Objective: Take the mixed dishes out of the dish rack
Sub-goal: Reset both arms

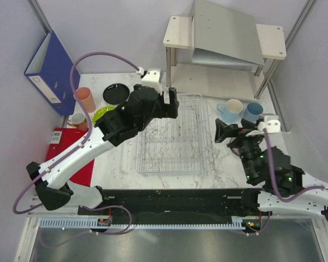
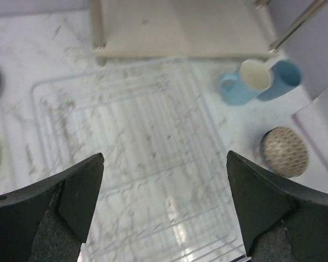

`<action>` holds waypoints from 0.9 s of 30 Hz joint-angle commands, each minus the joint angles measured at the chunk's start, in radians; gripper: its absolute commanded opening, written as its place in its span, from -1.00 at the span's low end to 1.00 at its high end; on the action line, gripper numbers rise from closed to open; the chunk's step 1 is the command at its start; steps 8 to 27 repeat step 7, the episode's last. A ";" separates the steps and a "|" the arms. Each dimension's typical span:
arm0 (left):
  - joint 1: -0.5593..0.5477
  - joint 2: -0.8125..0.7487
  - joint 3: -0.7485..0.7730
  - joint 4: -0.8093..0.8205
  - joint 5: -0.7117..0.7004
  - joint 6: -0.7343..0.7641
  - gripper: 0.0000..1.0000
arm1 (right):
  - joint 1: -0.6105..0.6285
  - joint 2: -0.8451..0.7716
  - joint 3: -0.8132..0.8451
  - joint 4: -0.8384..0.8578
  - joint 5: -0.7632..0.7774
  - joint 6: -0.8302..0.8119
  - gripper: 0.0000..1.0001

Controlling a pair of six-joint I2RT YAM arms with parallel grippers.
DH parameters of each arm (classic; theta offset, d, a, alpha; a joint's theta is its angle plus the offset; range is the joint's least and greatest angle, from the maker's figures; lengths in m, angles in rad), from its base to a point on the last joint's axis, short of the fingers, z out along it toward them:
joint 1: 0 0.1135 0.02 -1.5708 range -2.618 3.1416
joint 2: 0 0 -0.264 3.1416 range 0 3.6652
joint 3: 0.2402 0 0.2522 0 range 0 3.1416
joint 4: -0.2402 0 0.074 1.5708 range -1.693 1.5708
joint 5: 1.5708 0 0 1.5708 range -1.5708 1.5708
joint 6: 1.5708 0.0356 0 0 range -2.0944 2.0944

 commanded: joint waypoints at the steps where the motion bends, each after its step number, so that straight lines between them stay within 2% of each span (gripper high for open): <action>1: -0.006 -0.087 -0.198 -0.252 -0.162 -0.123 0.99 | 0.004 0.108 -0.007 -0.012 0.006 0.021 0.96; 4: -0.008 -0.204 -0.340 -0.224 -0.157 -0.140 0.99 | 0.004 0.165 -0.005 0.011 -0.034 0.033 0.96; 7: -0.006 -0.274 -0.396 -0.223 -0.117 -0.126 0.99 | 0.005 0.192 -0.015 0.023 -0.095 0.046 0.96; 27: -0.006 -0.274 -0.396 -0.223 -0.117 -0.126 0.99 | 0.005 0.192 -0.015 0.023 -0.095 0.046 0.96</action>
